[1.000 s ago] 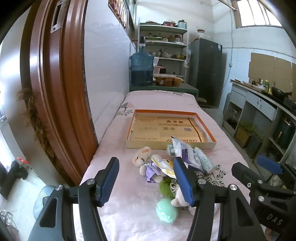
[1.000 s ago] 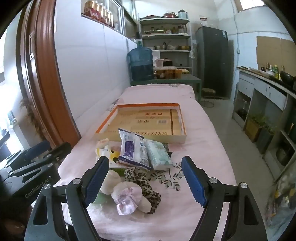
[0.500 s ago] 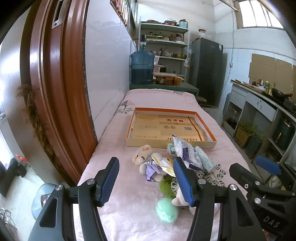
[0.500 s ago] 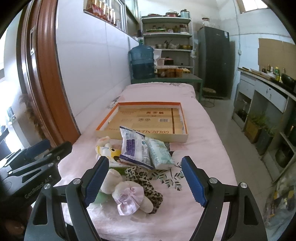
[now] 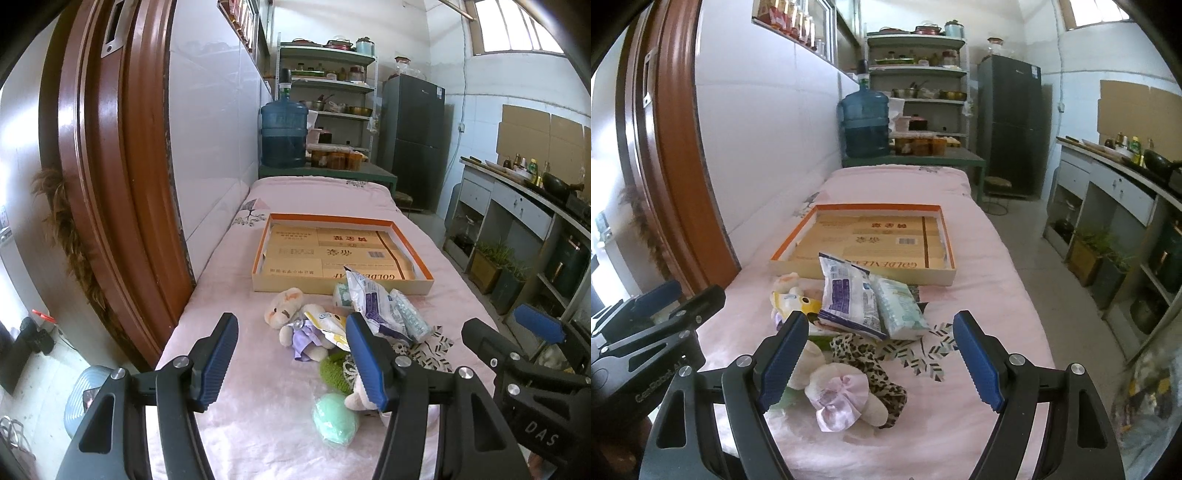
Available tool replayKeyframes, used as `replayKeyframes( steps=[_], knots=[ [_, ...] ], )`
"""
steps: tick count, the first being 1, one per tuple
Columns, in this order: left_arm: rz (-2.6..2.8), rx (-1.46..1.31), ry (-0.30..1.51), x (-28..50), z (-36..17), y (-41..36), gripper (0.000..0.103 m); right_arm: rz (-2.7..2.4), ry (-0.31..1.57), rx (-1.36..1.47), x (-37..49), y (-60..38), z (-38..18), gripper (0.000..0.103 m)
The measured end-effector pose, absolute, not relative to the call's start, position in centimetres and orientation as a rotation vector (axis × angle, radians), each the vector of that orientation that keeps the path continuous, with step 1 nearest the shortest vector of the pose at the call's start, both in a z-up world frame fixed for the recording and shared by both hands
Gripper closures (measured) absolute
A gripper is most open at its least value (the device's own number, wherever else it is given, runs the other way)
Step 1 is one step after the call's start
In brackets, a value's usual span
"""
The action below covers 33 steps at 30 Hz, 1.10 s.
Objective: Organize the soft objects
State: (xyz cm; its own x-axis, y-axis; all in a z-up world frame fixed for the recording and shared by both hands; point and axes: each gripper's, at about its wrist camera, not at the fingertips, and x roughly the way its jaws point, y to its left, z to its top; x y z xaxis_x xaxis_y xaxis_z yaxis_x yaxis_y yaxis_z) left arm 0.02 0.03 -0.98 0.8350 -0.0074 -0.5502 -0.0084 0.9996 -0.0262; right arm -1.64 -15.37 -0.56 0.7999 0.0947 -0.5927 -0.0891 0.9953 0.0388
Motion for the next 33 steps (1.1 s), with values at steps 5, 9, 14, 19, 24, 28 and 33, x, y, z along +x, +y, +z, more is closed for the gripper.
replayKeyframes(
  steps=[5,9,14,19,24,28,33],
  knots=[
    [0.0,-0.03,0.583,0.0,-1.0,0.0,0.042,0.09,0.639,0.01,-1.7,-15.5,-0.6,0.021],
    [0.002,-0.028,0.586,0.1,-1.2,0.1,0.042,0.089,0.651,0.014,-1.6,-15.8,-0.9,0.021],
    [0.004,-0.029,0.593,0.2,-2.0,0.2,0.042,0.089,0.654,0.021,-1.5,-15.8,-1.1,0.021],
    [0.004,-0.031,0.596,0.2,-2.2,0.3,0.042,0.086,0.654,0.023,-1.5,-15.9,-1.2,0.021],
    [0.003,-0.034,0.601,0.3,-2.3,0.2,0.042,0.087,0.662,0.022,-1.4,-15.9,-1.3,0.021],
    [0.003,-0.037,0.605,0.2,-2.5,0.2,0.042,0.088,0.666,0.019,-1.4,-15.8,-1.4,0.021],
    [0.001,-0.039,0.61,0.2,-2.5,0.2,0.042,0.09,0.67,0.02,-1.4,-15.6,-1.5,0.021]
  ],
)
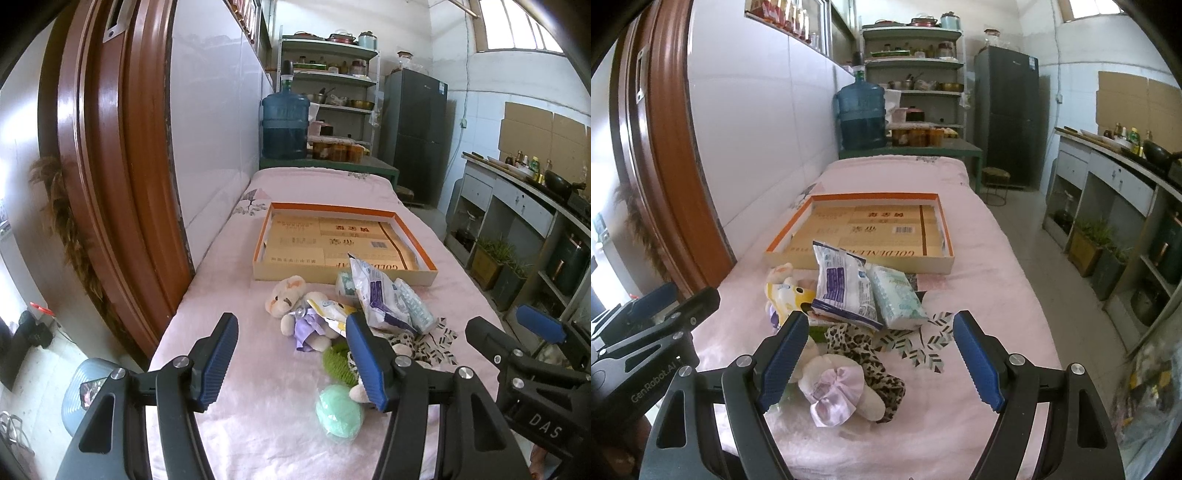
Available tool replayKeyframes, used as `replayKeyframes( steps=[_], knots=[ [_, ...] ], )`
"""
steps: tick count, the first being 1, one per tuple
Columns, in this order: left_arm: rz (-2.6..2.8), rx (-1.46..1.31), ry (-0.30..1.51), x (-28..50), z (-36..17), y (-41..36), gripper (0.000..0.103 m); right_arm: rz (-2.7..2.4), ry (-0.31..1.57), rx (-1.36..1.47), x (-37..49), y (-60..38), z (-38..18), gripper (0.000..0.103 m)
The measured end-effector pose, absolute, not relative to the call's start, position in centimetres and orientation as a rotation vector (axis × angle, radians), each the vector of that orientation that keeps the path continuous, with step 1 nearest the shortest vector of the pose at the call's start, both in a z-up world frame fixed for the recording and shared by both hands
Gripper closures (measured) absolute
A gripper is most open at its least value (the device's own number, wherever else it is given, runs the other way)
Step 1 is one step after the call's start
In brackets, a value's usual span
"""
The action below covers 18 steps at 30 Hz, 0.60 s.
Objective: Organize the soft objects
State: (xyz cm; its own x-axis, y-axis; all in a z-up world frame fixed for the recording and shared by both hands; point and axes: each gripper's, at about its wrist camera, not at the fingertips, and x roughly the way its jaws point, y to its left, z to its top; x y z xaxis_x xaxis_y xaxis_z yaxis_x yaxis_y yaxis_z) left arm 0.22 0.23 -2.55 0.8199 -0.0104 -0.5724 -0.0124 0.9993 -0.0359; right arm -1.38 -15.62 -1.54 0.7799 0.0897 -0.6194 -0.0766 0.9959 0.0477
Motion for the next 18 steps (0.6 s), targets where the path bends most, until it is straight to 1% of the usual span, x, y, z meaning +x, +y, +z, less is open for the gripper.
replayKeyframes(
  steps=[18],
  knots=[
    [-0.015,-0.053,0.619,0.13,-3.3,0.82,0.042,0.097,0.68,0.023,-1.23,-15.51,-2.35,0.021]
  ],
)
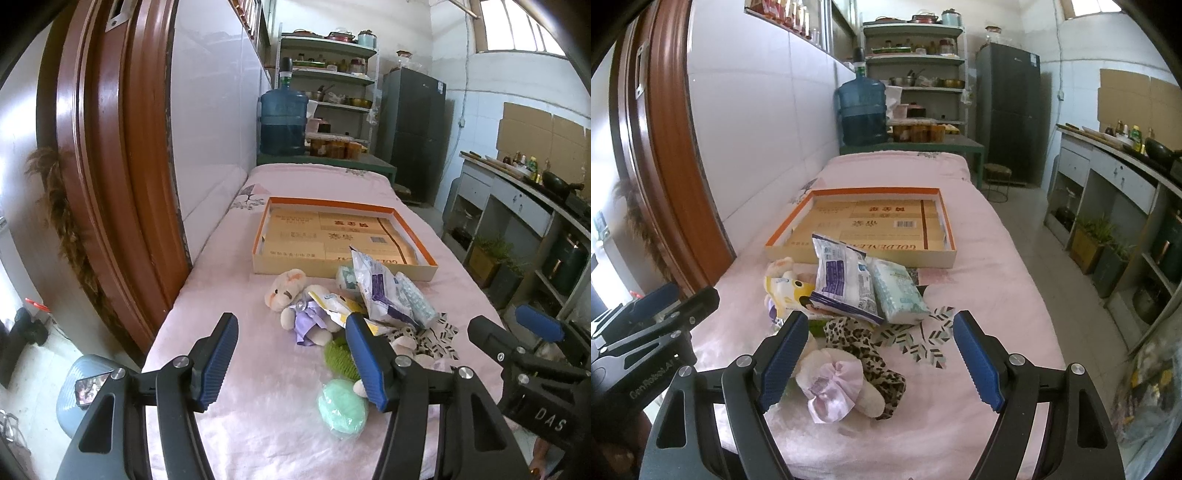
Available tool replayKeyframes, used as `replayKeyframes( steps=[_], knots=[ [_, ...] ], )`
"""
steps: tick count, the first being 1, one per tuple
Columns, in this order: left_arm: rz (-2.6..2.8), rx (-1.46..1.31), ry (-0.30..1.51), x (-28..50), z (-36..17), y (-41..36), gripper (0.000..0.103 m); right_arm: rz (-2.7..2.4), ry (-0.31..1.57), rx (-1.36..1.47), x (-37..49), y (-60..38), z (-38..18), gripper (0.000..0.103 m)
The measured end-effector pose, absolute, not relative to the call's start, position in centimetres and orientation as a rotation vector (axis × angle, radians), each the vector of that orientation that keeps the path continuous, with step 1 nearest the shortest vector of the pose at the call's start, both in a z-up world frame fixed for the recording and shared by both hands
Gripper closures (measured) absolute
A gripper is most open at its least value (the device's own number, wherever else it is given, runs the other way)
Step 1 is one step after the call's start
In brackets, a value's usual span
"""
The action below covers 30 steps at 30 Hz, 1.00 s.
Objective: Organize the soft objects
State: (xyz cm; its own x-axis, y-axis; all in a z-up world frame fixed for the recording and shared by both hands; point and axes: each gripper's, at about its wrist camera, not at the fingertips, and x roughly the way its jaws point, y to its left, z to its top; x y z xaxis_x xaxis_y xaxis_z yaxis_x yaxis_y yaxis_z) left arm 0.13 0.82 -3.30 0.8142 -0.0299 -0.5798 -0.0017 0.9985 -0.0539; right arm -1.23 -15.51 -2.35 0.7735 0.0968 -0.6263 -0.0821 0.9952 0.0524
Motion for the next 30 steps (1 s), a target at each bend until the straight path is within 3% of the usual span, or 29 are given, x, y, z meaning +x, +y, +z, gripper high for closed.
replayKeyframes(
  steps=[23,30],
  knots=[
    [-0.277,-0.042,0.716,-1.2,-10.2,-0.6,0.042,0.244,0.772,0.047,-2.3,-16.5,-7.9,0.021],
    [-0.275,-0.065,0.759,0.3,-11.9,-0.8,0.05,0.288,0.775,0.051,-1.9,-15.8,-7.8,0.021]
  ],
)
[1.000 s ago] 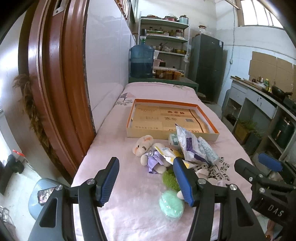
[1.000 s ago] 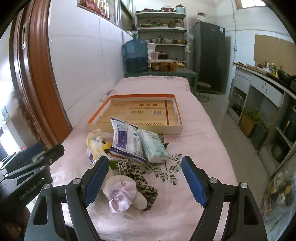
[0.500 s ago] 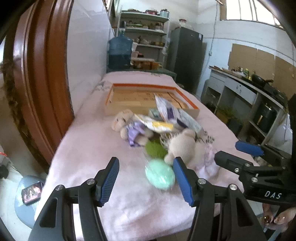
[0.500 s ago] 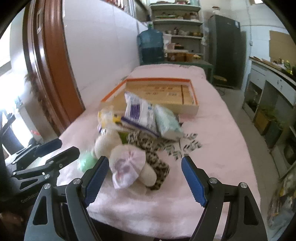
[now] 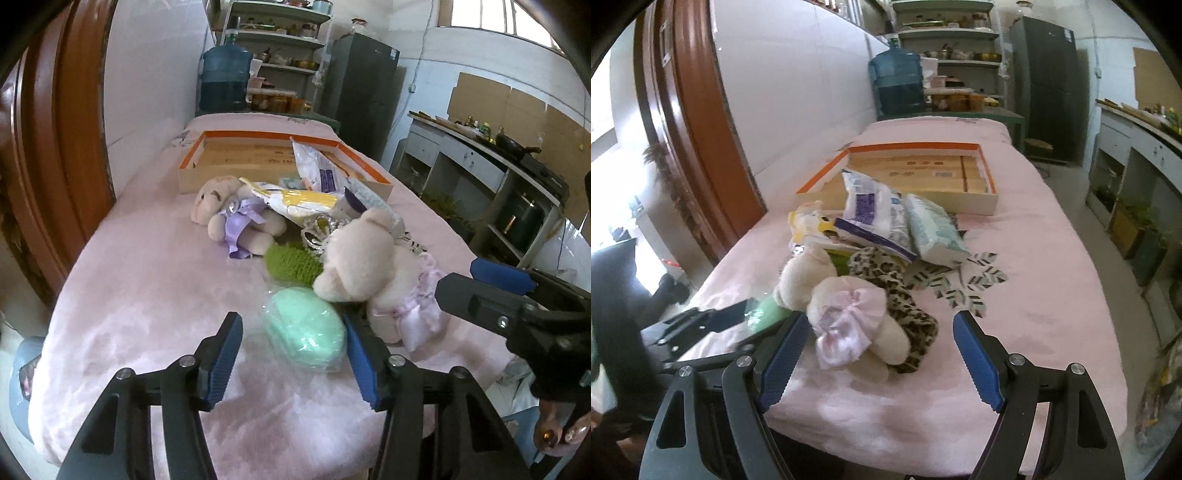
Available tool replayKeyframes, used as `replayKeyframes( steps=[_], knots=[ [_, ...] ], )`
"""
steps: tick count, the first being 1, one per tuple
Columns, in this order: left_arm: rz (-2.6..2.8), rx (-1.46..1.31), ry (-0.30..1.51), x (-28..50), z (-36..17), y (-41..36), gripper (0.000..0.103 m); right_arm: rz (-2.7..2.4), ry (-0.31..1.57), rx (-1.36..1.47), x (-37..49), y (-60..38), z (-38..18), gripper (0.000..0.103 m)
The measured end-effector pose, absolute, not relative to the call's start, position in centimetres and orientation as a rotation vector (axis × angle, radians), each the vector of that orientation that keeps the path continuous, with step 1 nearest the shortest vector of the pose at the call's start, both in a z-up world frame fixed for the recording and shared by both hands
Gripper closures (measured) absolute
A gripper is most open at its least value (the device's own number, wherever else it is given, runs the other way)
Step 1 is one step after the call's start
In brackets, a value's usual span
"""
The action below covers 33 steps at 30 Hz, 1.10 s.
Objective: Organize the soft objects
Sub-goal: 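Grasp the bagged mint-green ball with the left gripper while the right grasps the pink-dressed teddy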
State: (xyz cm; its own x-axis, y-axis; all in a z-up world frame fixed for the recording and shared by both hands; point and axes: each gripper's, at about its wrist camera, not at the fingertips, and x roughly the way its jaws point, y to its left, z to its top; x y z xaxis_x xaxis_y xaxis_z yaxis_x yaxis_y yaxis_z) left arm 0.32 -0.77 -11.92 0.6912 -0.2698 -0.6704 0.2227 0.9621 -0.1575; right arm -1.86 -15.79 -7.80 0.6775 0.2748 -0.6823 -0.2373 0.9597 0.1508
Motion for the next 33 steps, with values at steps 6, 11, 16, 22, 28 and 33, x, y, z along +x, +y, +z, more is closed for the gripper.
replayKeyframes(
  steps=[6,11,16,22,28,33],
  knots=[
    [-0.317,-0.075,0.742,0.2,-12.4,-0.5,0.061,0.369,0.769,0.012,-1.4,-14.3,-7.7,0.036],
    [-0.329,-0.09,0.736,-0.2,-12.2,-0.3,0.062,0.4,0.803,-0.056,-0.6,-12.9,-8.5,0.05],
    [-0.329,-0.075,0.729,-0.4,-12.3,-0.4,0.062,0.415,0.832,-0.089,0.0,-12.6,-9.1,0.05],
    [-0.337,-0.081,0.717,-0.8,-12.1,-0.1,0.062,0.419,0.851,-0.11,0.1,-12.6,-9.5,0.071],
    [-0.331,-0.104,0.687,-1.3,-11.3,0.9,0.062,0.442,0.827,-0.027,-0.4,-13.8,-8.4,0.076],
    [-0.321,-0.109,0.665,-1.6,-10.4,1.3,0.062,0.458,0.803,-0.002,-1.0,-14.1,-7.1,0.081]
  ],
)
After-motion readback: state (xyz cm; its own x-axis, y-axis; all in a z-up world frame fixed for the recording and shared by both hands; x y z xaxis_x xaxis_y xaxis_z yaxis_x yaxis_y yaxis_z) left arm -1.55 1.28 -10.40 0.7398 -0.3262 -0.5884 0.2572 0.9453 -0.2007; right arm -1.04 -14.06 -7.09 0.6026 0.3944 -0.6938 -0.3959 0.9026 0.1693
